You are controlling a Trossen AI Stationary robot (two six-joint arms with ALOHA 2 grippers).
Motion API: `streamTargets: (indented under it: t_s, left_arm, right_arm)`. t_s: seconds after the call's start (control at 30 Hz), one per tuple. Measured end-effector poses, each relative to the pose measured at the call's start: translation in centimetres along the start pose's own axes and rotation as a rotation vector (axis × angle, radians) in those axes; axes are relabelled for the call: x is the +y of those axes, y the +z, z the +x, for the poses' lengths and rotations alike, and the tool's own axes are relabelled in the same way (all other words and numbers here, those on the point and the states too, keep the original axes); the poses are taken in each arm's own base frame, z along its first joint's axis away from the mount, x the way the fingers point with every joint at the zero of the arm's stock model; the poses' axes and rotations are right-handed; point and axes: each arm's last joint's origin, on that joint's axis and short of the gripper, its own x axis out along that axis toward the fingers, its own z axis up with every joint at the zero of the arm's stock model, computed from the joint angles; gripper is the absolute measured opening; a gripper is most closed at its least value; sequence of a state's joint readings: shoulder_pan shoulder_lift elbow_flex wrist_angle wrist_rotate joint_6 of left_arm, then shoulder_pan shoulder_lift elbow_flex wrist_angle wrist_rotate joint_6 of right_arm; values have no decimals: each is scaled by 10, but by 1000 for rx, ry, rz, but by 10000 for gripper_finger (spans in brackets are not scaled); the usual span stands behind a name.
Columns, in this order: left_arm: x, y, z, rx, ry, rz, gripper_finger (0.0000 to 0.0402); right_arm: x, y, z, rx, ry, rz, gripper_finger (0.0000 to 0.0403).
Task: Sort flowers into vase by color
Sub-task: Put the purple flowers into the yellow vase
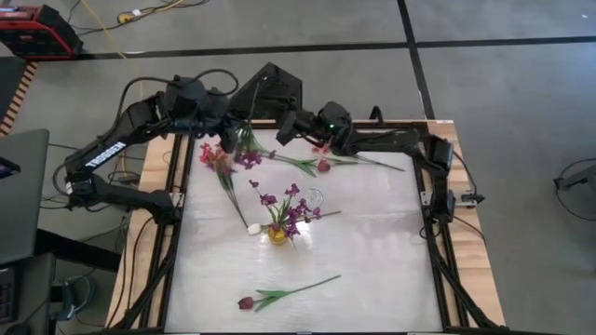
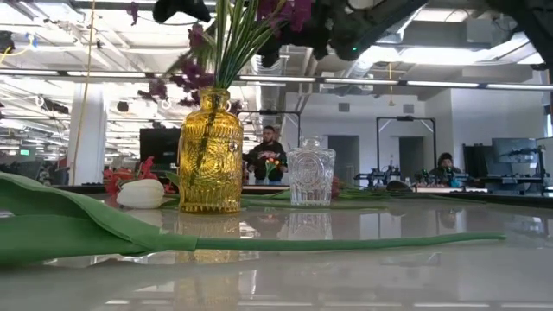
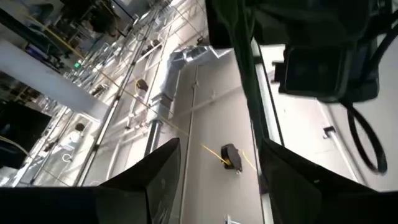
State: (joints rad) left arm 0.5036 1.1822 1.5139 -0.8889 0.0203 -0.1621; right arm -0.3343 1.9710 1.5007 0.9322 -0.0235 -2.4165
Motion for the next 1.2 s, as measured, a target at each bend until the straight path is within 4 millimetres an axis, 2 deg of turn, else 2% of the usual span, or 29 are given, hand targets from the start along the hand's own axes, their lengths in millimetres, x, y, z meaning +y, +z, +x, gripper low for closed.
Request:
streamTargets:
  t_s: [0.2,0.43,0.57,0.77,0.93,1.07,1.13,1.2]
  left_arm:
    - [0,-1,12,47,-11,22,0]
    - [-1,-2,16,62,-14,43,0]
    - [-1,-1,16,50,-15,46,0]
    - [1,1,16,30,51,47,0]
    - [2,0,16,31,95,99,27]
    - [4,4,4,3,171,192,69]
    - [5,8,-9,-39,233,205,87]
    - [6,11,-26,-93,288,209,101]
  right_arm:
    - [-3,17,11,-48,15,-8,244]
    - [-3,18,11,-65,33,-6,229]
    - [-1,21,11,-84,68,-4,176]
    - [5,27,10,-141,137,27,48]
    - [10,28,9,-131,210,51,39]
    - [4,13,7,-123,258,177,39]
    - [-3,-5,6,-117,297,289,39]
    - [-11,-30,3,-93,352,434,39]
